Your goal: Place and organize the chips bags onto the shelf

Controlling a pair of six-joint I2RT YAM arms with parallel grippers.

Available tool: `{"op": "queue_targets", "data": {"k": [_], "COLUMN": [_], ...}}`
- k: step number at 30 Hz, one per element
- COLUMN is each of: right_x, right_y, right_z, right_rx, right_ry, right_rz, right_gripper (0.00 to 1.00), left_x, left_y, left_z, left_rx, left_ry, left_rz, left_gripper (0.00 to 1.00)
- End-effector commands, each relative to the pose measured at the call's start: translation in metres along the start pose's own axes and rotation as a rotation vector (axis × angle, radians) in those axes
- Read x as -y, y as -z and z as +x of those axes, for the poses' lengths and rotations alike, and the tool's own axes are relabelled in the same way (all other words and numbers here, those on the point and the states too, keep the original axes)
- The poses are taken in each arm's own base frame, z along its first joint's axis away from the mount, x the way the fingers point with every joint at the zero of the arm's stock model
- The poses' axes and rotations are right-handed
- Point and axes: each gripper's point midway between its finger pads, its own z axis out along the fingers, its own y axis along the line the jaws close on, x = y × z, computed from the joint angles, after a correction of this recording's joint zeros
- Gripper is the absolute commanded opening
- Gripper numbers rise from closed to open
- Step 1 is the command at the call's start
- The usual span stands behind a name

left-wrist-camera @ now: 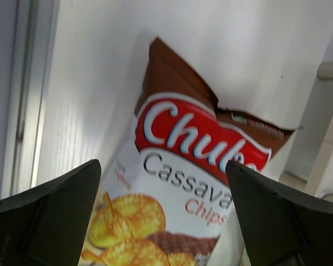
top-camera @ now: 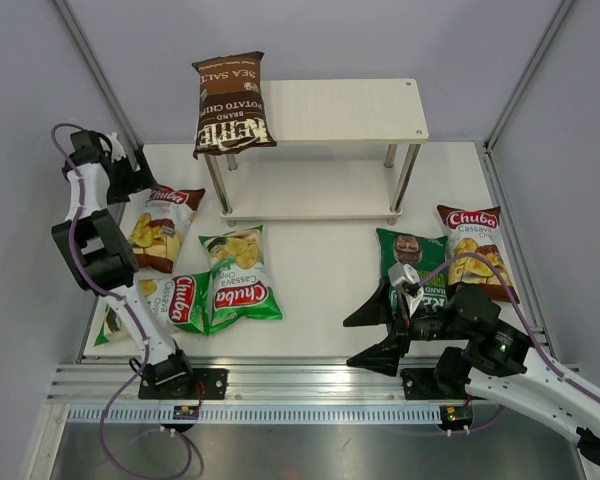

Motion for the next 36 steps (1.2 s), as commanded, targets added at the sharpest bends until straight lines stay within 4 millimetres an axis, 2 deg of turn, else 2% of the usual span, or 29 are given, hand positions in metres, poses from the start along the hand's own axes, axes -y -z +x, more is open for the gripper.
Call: {"op": "queue_targets", "data": {"k": [1,7,8,12,15,16,17,18,20,21,22,23,24,26,27,28,29,31,32,34,36], "right_x": [-0.009,-0.019,-0.02,-0.03,-0.028,-0.027,-0.027,-0.028,-0.027,-0.027,-0.027,-0.026,-0.026,-0.026,-0.025,-0.026,-0.024,-0.021,-0.019,-0.016,-0.01], "right_y": [-0.003,-0.003,-0.003,-0.004,-0.003,-0.003,-0.003,-0.002,-0.002,-0.001,-0.001,-0.001,0.0,0.0,0.0,0.0,-0.001,-0.001,-0.001,-0.002,-0.004], "right_z": [-0.006,-0.002,0.001,-0.002,-0.003,-0.003,-0.005,-0.006,-0.007,-0.008,-0.008,-0.008,-0.009,-0.009,-0.01,-0.012,-0.012,-0.007,-0.008,-0.009,-0.011], "right_rx": [0.018,0.0,-0.012,-0.009,-0.002,-0.002,0.004,0.007,0.011,0.014,0.015,0.018,0.022,0.027,0.028,0.032,0.034,0.012,0.015,0.018,0.026], "right_ry": [0.057,0.062,0.058,0.075,0.074,0.074,0.077,0.081,0.083,0.084,0.084,0.084,0.084,0.086,0.087,0.089,0.088,0.068,0.069,0.067,0.059], "right_rz": [-0.067,-0.135,-0.148,-0.206,-0.194,-0.189,-0.183,-0.179,-0.169,-0.169,-0.166,-0.161,-0.159,-0.155,-0.152,-0.15,-0.143,-0.125,-0.113,-0.098,-0.068], "right_gripper": [0.99,1.0,0.99,1.0,0.99,0.99,0.99,0.99,0.99,1.0,0.99,1.0,0.99,0.99,1.0,1.0,0.99,0.99,0.99,0.99,0.99], "left_x": [-0.013,-0.005,-0.007,0.014,0.026,0.03,0.031,0.035,0.035,0.033,0.035,0.035,0.034,0.034,0.03,0.031,0.031,0.025,0.029,0.026,0.028], "left_y": [-0.022,-0.045,-0.053,-0.063,-0.061,-0.059,-0.063,-0.056,-0.056,-0.055,-0.048,-0.05,-0.049,-0.041,-0.04,-0.033,-0.029,-0.024,-0.009,0.002,0.029], "left_z": [0.0,0.013,0.022,0.04,0.036,0.031,0.032,0.023,0.018,0.016,0.01,0.009,0.006,-0.006,-0.005,-0.011,-0.019,-0.02,-0.033,-0.035,-0.054], "left_rx": [-0.075,-0.136,-0.165,-0.219,-0.194,-0.177,-0.157,-0.123,-0.085,-0.071,-0.043,-0.027,-0.01,0.048,0.059,0.086,0.122,0.152,0.208,0.252,0.348], "left_ry": [-0.016,0.036,0.051,0.091,0.125,0.133,0.163,0.165,0.195,0.206,0.207,0.226,0.231,0.247,0.257,0.257,0.267,0.289,0.3,0.321,0.356], "left_rz": [-0.02,0.082,0.09,0.241,0.303,0.316,0.327,0.329,0.316,0.299,0.293,0.288,0.279,0.259,0.234,0.22,0.214,0.16,0.157,0.124,0.104], "left_gripper": [0.99,0.99,0.99,0.99,0.96,0.93,0.84,0.79,0.66,0.5,0.47,0.41,0.31,0.24,0.2,0.09,0.04,0.0,0.0,0.0,0.0]}}
